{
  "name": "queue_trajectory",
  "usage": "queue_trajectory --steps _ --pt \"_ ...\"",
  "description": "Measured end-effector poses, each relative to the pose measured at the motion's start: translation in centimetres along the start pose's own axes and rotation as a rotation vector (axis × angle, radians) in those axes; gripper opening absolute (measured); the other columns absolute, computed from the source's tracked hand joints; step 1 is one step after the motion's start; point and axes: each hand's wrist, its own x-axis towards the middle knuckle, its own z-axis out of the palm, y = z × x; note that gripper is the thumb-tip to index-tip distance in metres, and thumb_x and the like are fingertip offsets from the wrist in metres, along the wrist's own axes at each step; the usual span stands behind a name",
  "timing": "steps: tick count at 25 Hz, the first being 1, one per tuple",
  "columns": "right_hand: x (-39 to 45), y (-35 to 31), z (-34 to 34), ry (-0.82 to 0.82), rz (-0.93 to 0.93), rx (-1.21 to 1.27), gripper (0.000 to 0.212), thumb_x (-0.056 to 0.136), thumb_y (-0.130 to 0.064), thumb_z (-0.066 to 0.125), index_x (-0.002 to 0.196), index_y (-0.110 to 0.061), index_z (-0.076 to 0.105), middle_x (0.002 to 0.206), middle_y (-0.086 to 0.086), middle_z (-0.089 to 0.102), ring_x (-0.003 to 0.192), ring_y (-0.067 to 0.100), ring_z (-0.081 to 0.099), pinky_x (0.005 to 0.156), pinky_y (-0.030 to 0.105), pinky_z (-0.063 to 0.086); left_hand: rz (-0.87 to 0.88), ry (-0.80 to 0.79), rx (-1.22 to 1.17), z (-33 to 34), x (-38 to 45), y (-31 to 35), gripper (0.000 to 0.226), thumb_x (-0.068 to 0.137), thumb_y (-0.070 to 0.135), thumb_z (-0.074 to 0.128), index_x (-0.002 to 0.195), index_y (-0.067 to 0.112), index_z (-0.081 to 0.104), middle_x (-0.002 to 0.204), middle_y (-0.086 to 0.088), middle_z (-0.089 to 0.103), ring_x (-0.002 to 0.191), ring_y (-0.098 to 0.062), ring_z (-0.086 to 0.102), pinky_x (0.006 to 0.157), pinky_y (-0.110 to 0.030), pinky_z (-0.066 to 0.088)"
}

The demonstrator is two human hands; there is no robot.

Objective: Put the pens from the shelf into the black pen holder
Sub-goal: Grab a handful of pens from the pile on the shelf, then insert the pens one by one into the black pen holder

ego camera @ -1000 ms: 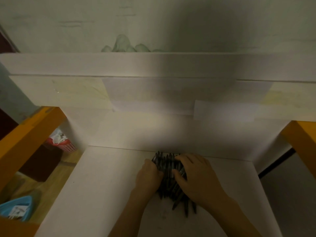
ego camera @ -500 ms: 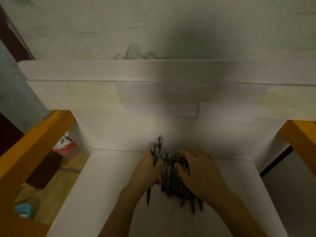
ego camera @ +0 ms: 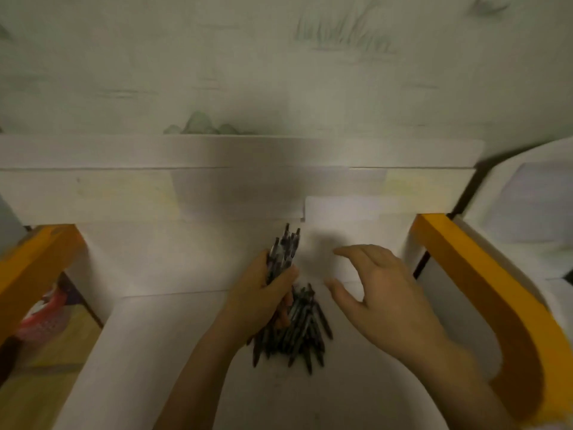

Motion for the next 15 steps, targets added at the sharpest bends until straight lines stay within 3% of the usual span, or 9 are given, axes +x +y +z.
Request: queue_trajectory --steps 7,10,15 --pt "-6.1 9.3 -9.9 0.191 0.096 -0.091 0.050 0.091 -0.058 0.043 0.134 -0.033 0.047 0.130 -0.011 0.054 0.121 0.013 0.048 0.103 0.031 0.039 0.229 -0.197 -0.011 11.1 -1.9 9.7 0.017 0.098 0.024 0.051 0.092 0.009 0.050 0.059 -0.003 0.059 0.039 -0.019 0.054 0.039 -0.026 0.045" --pt "-10.7 16.5 -14.7 0.253 0.157 -0.148 0.049 0.092 -0.059 0.045 0.135 -0.035 0.046 0.134 -0.013 0.053 0.123 0.009 0.046 0.101 0.025 0.030 0.335 -0.248 -0.009 19.8 -3.0 13.4 0.018 0.098 0.022 0.051 0.093 0.005 0.051 0.059 -0.004 0.058 0.039 -0.022 0.052 0.038 -0.027 0.045" --pt "-19.1 27.9 -22.4 0.302 0.260 -0.174 0.052 0.090 -0.060 0.045 0.134 -0.033 0.047 0.132 -0.012 0.054 0.119 0.010 0.049 0.103 0.033 0.038 0.422 -0.373 -0.020 35.4 -5.5 18.6 0.019 0.099 0.020 0.051 0.086 0.007 0.049 0.053 -0.001 0.055 0.036 -0.021 0.049 0.038 -0.026 0.042"
